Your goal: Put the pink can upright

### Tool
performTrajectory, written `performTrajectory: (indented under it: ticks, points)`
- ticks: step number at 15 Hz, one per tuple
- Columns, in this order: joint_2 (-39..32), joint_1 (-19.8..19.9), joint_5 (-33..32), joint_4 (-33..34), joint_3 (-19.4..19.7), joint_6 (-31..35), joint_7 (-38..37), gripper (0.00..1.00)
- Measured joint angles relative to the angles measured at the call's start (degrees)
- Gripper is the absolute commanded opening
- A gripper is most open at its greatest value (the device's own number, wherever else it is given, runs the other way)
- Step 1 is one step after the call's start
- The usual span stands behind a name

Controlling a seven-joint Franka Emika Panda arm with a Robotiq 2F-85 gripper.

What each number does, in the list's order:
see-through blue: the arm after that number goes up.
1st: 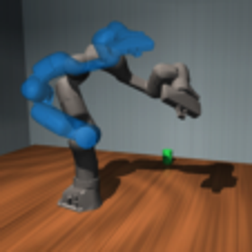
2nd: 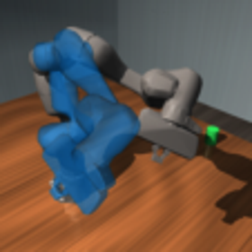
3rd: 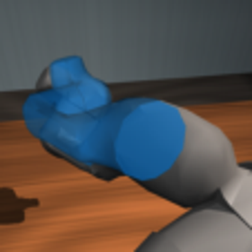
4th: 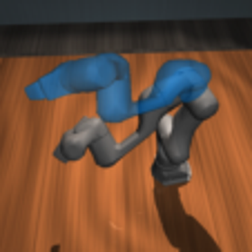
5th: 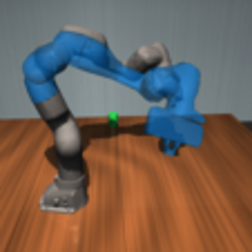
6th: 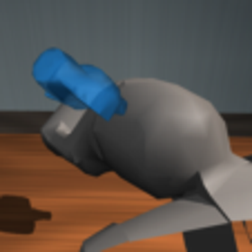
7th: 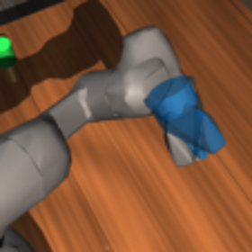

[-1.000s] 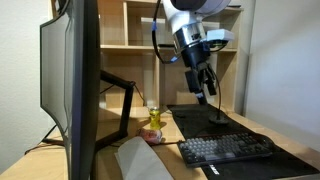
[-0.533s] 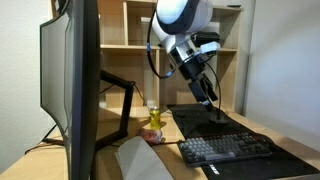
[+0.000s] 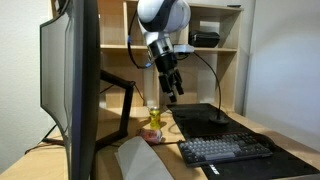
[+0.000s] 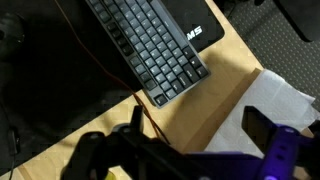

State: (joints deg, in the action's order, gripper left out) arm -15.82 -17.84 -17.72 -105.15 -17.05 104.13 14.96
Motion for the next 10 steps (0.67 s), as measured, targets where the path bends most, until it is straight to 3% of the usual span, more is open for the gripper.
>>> performTrajectory:
  ticks: [5,10]
  points:
    - [-1.6,0.0,-0.2,0.8,0.0,-1.3,1.8,1.00]
    - [-10.9,-0.3,-0.2,8.7,0.0,3.4,11.3,1.00]
